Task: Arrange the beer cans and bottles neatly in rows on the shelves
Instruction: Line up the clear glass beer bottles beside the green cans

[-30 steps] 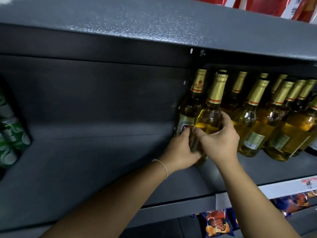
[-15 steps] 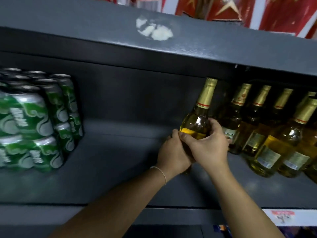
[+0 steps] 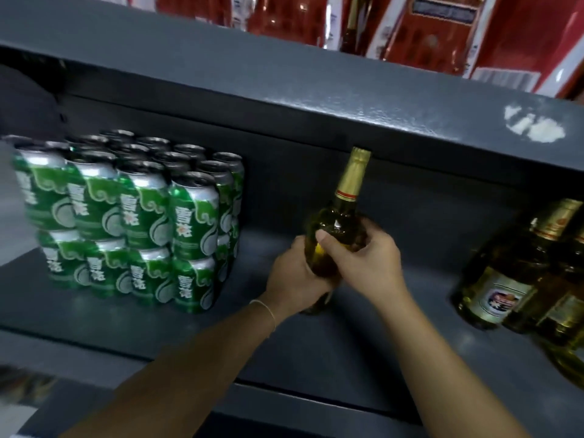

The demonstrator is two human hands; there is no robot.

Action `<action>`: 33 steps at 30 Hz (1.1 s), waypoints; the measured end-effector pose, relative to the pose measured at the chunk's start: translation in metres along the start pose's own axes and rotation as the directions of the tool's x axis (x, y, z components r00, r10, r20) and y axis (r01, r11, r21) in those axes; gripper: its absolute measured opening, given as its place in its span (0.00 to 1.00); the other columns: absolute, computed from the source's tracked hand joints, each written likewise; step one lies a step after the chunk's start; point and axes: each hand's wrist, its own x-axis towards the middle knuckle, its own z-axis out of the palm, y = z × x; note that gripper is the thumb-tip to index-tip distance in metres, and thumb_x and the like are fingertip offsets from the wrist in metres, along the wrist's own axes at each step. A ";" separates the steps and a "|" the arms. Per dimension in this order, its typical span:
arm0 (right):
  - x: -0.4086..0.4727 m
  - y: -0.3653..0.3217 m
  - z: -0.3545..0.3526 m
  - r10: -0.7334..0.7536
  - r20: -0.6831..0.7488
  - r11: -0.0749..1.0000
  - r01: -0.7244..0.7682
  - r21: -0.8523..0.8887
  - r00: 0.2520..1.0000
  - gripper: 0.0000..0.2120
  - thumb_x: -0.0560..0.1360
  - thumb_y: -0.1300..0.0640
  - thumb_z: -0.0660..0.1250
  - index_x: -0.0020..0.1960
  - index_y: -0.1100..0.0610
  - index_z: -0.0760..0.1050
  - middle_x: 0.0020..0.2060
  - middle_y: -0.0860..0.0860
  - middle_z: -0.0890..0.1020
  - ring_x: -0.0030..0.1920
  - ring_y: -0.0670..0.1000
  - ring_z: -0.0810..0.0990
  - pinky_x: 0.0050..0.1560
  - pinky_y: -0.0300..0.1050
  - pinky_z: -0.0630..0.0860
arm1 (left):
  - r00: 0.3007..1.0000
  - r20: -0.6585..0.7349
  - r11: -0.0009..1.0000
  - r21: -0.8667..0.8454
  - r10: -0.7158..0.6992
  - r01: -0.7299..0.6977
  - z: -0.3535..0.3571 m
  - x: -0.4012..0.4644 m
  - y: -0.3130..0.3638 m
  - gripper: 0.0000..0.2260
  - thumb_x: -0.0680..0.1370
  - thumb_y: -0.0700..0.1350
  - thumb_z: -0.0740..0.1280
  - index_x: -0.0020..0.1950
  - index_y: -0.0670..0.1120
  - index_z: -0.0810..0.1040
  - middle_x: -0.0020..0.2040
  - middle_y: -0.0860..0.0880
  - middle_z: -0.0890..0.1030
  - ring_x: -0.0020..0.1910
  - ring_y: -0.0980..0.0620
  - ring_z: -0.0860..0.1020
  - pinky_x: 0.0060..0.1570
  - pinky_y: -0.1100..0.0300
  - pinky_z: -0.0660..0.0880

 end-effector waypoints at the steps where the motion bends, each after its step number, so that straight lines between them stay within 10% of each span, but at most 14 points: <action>1: 0.004 -0.003 0.004 0.003 0.038 1.000 -0.003 -0.002 0.999 0.19 0.69 0.43 0.77 0.56 0.48 0.79 0.45 0.39 0.83 0.49 0.39 0.81 0.52 0.36 0.78 | 1.000 -0.004 0.999 -0.031 -0.008 0.008 -0.007 0.003 -0.004 0.27 0.61 0.55 0.79 0.55 0.56 0.71 0.49 0.57 0.81 0.48 0.61 0.79 0.48 0.61 0.78; 6: 0.031 -0.023 0.009 0.050 0.314 0.994 -0.078 0.079 0.948 0.17 0.76 0.52 0.72 0.63 0.50 0.74 0.46 0.40 0.79 0.45 0.36 0.78 0.43 0.22 0.72 | 0.997 0.017 0.988 -0.140 -0.070 0.072 -0.031 0.015 -0.021 0.26 0.62 0.50 0.81 0.54 0.55 0.72 0.48 0.57 0.81 0.48 0.63 0.79 0.49 0.62 0.78; 9: 0.047 -0.029 0.017 0.037 0.394 0.997 -0.059 0.042 0.919 0.18 0.77 0.54 0.71 0.66 0.53 0.74 0.59 0.47 0.80 0.60 0.47 0.79 0.62 0.39 0.76 | 0.996 0.006 0.986 -0.145 -0.084 0.084 -0.038 0.022 -0.030 0.27 0.61 0.50 0.82 0.54 0.54 0.73 0.48 0.56 0.81 0.48 0.60 0.80 0.51 0.58 0.79; 15: 0.065 -0.030 0.039 0.012 0.339 0.988 -0.064 0.143 0.941 0.03 0.80 0.56 0.67 0.53 0.51 0.77 0.52 0.51 0.83 0.56 0.53 0.81 0.61 0.51 0.76 | 0.992 -0.025 0.981 -0.154 -0.126 0.121 -0.036 0.035 -0.042 0.30 0.58 0.51 0.82 0.55 0.53 0.73 0.49 0.54 0.82 0.48 0.56 0.81 0.53 0.53 0.80; 27: 0.086 -0.024 0.064 -0.024 0.245 0.997 0.005 0.078 0.969 0.03 0.80 0.56 0.67 0.53 0.50 0.75 0.45 0.46 0.82 0.47 0.46 0.80 0.47 0.39 0.76 | 0.986 -0.043 0.971 -0.187 -0.161 0.150 -0.033 0.052 -0.050 0.25 0.64 0.44 0.80 0.56 0.51 0.71 0.50 0.53 0.80 0.51 0.55 0.79 0.50 0.61 0.75; 33: 0.096 -0.014 0.072 -0.018 0.060 0.994 0.025 -0.106 0.998 0.12 0.72 0.43 0.74 0.48 0.48 0.75 0.43 0.46 0.82 0.47 0.51 0.82 0.50 0.51 0.79 | 0.980 -0.062 0.970 -0.166 -0.187 0.175 -0.029 0.056 -0.056 0.27 0.64 0.46 0.80 0.58 0.49 0.73 0.52 0.52 0.81 0.51 0.54 0.79 0.51 0.58 0.76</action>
